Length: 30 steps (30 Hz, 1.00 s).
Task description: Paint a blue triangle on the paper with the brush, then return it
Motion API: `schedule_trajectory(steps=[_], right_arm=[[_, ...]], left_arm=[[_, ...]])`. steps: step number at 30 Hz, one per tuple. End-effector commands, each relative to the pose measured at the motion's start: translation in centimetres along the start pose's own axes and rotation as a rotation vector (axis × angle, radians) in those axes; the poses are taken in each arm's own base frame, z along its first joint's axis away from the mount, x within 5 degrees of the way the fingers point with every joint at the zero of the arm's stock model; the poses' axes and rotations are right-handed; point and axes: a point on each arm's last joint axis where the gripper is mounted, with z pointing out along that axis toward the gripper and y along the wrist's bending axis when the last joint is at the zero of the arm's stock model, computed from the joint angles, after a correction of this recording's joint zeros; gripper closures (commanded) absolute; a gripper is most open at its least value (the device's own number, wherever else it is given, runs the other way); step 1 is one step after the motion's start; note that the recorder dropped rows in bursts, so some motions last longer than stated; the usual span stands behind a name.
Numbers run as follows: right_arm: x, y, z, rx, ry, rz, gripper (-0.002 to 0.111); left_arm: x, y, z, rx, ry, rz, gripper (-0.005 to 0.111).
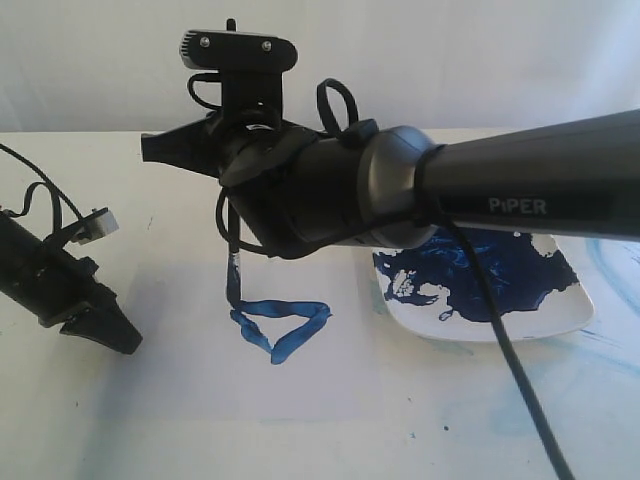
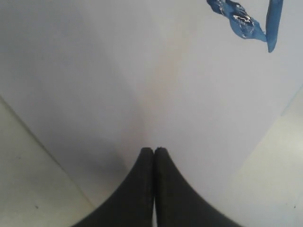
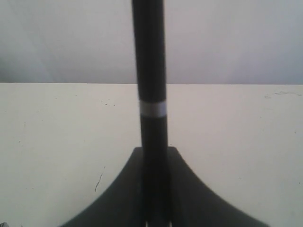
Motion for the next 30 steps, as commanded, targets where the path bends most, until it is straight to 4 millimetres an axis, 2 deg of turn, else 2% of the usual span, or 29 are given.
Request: schedule_trajectory(steps=[1, 30], right_arm=[[-0.36, 0.11, -0.07, -0.003, -0.014, 0.0, 0.108], [0.49, -0.56, -0.12, 0.069, 0.069, 0.015, 0.108]], left_arm=[[0.2, -0.17, 0.19, 0.034, 0.009, -0.008, 0.107], [0.22, -0.22, 0.19, 0.039, 0.012, -0.008, 0.107]])
